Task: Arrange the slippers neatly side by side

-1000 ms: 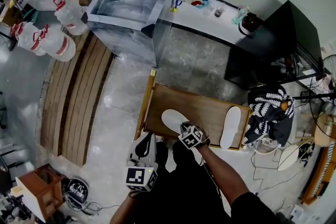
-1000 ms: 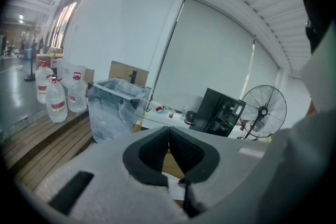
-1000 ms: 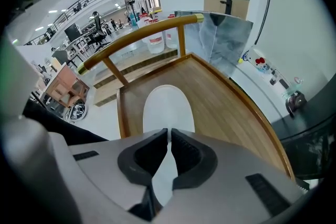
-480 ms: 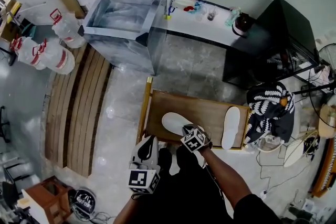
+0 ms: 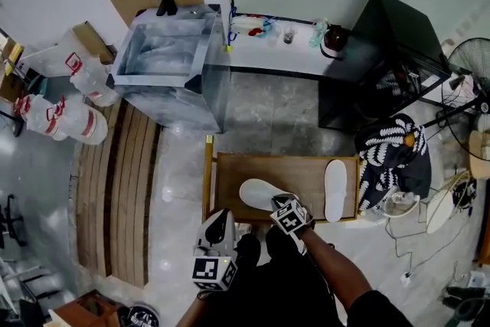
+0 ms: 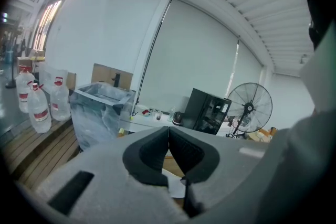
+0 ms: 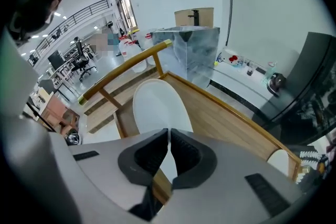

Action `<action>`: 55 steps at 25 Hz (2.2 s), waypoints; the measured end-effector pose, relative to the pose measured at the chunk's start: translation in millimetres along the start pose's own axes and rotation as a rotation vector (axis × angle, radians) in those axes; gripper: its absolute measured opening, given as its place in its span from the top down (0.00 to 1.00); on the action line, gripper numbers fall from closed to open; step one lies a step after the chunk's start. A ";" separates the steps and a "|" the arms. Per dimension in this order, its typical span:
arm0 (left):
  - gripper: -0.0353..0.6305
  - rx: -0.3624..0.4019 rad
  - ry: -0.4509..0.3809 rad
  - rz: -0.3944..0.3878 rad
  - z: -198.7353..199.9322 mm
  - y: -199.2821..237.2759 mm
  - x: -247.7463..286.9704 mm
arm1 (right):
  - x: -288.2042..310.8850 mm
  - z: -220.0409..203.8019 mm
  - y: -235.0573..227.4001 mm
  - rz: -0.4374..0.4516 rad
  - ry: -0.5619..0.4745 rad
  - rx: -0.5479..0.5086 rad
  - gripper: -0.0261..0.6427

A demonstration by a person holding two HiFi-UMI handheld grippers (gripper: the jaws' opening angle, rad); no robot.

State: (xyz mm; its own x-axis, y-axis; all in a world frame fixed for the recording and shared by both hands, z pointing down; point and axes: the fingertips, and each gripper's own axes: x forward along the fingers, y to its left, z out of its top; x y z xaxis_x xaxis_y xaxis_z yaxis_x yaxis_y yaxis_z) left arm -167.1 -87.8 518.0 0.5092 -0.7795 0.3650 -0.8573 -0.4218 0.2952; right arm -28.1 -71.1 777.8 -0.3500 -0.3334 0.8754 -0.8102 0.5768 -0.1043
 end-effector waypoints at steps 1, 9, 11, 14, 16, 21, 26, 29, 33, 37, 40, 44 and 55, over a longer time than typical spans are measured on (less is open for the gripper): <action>0.92 0.005 0.001 -0.010 0.9 -2.5 2.1 | -2.9 -0.2 -2.3 -0.005 -0.007 0.017 0.92; 0.92 0.041 0.008 -0.089 3.4 -28.1 15.6 | -30.7 -3.7 -19.7 -0.049 -0.079 0.156 0.93; 0.92 0.054 0.012 -0.107 4.7 -33.6 18.8 | -37.1 -3.7 -23.8 -0.059 -0.095 0.186 0.93; 0.92 0.072 0.019 -0.137 5.7 -42.2 24.3 | -44.2 -7.4 -31.8 -0.075 -0.119 0.233 0.93; 0.92 0.080 0.023 -0.154 5.8 -48.7 27.8 | -48.1 -12.4 -38.1 -0.086 -0.136 0.267 0.93; 0.92 0.099 0.033 -0.204 4.1 -65.6 37.6 | -64.5 -23.7 -50.1 -0.107 -0.159 0.361 0.93; 0.92 0.120 0.042 -0.256 2.2 -83.8 51.5 | -75.8 -35.4 -64.1 -0.116 -0.193 0.502 0.93; 0.92 0.134 0.059 -0.287 -0.2 -95.2 61.2 | -82.3 -45.9 -74.3 -0.130 -0.212 0.599 0.93; 0.92 0.148 0.077 -0.327 -3.7 -110.1 76.4 | -90.4 -61.2 -91.6 -0.157 -0.239 0.728 0.93; 0.92 0.161 0.093 -0.360 -8.3 -124.3 90.9 | -93.4 -82.3 -105.2 -0.169 -0.262 0.868 0.93; 0.92 0.167 0.107 -0.380 -11.9 -131.1 101.5 | -92.8 -93.8 -112.2 -0.179 -0.264 0.921 0.93; 0.92 0.175 0.126 -0.400 -16.4 -138.2 112.5 | -85.9 -110.2 -119.7 -0.186 -0.256 0.982 0.93; 0.92 0.194 0.166 -0.397 -26.9 -141.6 128.4 | -56.8 -132.0 -142.5 -0.202 -0.215 1.058 0.93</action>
State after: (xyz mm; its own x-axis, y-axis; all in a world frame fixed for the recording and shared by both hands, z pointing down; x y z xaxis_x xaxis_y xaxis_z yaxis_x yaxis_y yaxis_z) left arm 21.7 -115.7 546.8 0.7924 -0.4622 0.3981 -0.5840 -0.7633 0.2762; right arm 169.3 -35.9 805.3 -0.1564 -0.5324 0.8319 -0.8193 -0.4004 -0.4103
